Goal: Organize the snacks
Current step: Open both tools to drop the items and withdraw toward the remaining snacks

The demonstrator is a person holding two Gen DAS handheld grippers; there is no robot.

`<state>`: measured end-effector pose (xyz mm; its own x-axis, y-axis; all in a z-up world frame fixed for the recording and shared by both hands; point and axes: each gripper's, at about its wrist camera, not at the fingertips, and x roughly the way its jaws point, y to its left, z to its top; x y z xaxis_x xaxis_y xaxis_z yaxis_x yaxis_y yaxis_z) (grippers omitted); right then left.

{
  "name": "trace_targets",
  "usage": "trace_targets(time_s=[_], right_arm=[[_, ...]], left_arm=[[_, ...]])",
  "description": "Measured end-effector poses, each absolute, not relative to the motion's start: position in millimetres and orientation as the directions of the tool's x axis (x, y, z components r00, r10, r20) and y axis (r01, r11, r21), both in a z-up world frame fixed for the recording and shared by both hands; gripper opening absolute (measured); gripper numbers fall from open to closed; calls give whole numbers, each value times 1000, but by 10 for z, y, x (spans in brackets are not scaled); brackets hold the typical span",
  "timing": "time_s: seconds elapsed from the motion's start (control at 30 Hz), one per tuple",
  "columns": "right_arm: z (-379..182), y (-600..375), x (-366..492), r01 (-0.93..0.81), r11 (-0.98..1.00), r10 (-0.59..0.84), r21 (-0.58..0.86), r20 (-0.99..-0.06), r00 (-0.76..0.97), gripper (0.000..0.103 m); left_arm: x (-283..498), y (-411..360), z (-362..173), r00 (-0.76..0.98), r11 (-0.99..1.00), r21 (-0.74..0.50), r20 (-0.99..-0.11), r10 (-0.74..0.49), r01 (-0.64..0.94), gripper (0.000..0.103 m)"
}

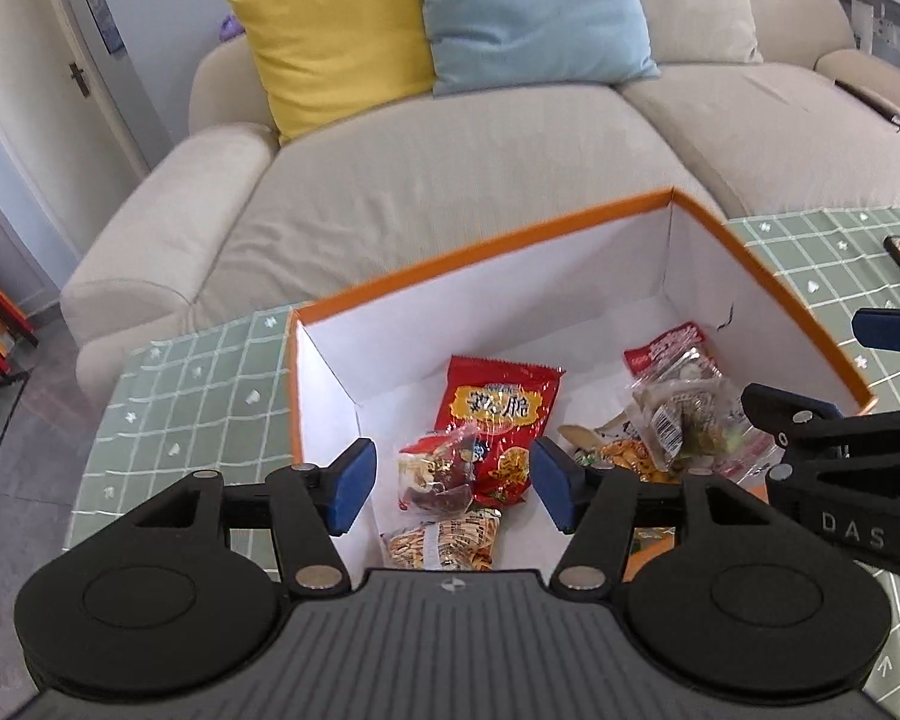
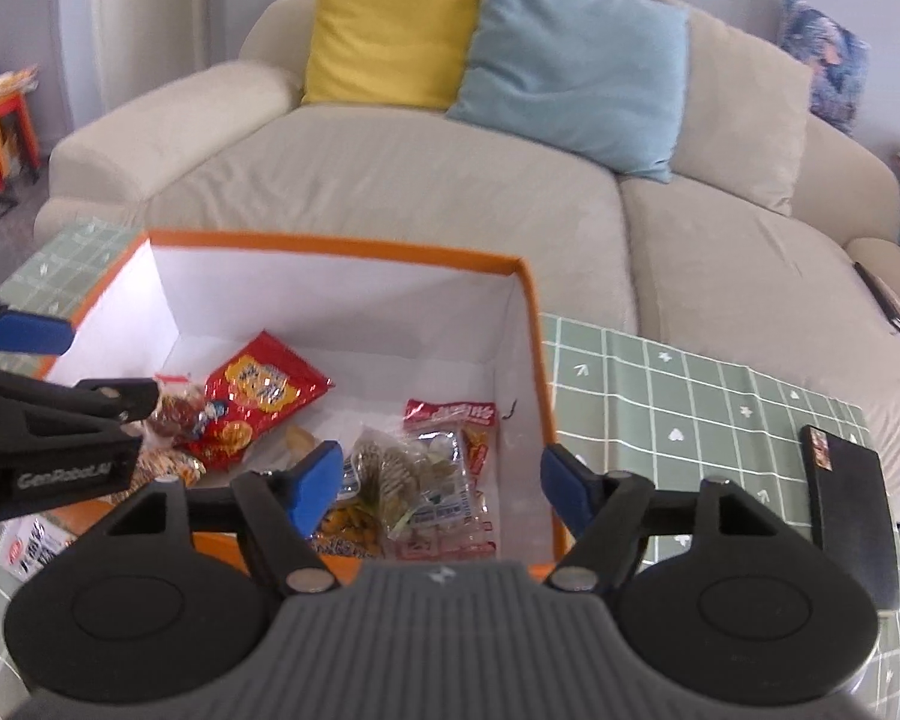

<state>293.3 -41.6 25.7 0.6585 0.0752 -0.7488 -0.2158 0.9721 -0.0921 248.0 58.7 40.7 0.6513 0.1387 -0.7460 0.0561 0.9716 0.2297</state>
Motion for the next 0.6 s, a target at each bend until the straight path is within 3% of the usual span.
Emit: trace_targets(time_s=[0.3, 0.6], right_arm=[[379, -526, 2514, -179, 984, 113, -21, -703, 703, 80], [252, -572, 2008, -173, 985, 136, 19, -703, 698, 83]], left_arm=[[1971, 563, 639, 741, 971, 235, -660, 120, 52, 76], [1462, 681, 559, 715, 983, 182, -688, 126, 2, 77]])
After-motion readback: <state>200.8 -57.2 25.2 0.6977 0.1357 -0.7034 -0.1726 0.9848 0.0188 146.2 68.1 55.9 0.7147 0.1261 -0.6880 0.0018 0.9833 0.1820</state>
